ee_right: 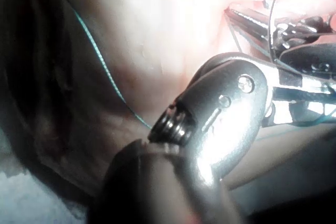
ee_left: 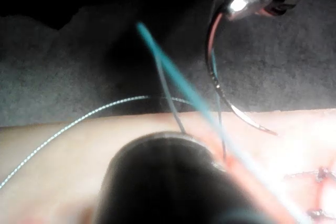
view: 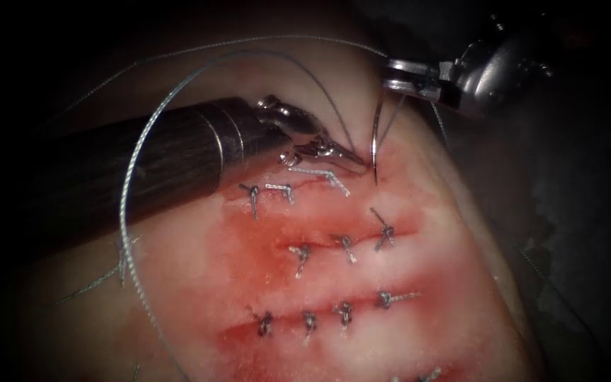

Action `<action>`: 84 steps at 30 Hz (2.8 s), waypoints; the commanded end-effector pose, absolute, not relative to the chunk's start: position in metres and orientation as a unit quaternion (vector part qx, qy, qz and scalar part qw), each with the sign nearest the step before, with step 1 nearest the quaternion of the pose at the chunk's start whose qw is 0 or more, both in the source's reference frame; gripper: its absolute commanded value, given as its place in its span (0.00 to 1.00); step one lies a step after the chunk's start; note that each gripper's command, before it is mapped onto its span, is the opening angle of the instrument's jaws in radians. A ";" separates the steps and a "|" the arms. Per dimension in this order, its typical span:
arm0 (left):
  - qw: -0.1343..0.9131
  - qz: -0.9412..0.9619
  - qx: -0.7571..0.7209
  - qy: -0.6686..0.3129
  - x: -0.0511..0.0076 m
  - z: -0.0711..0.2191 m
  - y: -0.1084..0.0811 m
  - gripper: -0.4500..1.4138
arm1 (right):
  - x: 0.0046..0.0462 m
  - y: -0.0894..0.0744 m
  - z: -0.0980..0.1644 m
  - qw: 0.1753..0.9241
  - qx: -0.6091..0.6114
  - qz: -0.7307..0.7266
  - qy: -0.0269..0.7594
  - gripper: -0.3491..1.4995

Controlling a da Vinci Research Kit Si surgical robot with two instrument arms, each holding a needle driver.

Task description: Wound Closure

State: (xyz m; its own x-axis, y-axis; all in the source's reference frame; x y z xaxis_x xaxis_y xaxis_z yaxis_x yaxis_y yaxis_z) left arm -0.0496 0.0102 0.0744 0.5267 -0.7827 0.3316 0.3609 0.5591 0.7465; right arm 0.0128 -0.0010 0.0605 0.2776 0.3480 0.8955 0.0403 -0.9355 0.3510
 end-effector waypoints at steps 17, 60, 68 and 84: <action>0.850 -0.301 0.279 -0.330 -0.0501 0.075 0.011 0.00 | 0.0153 0.001 0.061 0.184 0.755 0.600 0.188 0.00; 0.789 -0.197 0.497 -0.302 -0.0523 0.075 0.011 0.00 | 0.0157 0.000 0.063 0.229 0.719 0.628 0.188 0.00; 0.779 -0.190 0.513 -0.305 -0.0524 0.075 0.013 0.00 | 0.0167 0.000 0.064 0.229 0.724 0.624 0.184 0.00; 0.780 -0.180 0.519 -0.300 -0.0510 0.075 0.012 0.00 | 0.0173 0.000 0.065 0.223 0.727 0.623 0.184 0.00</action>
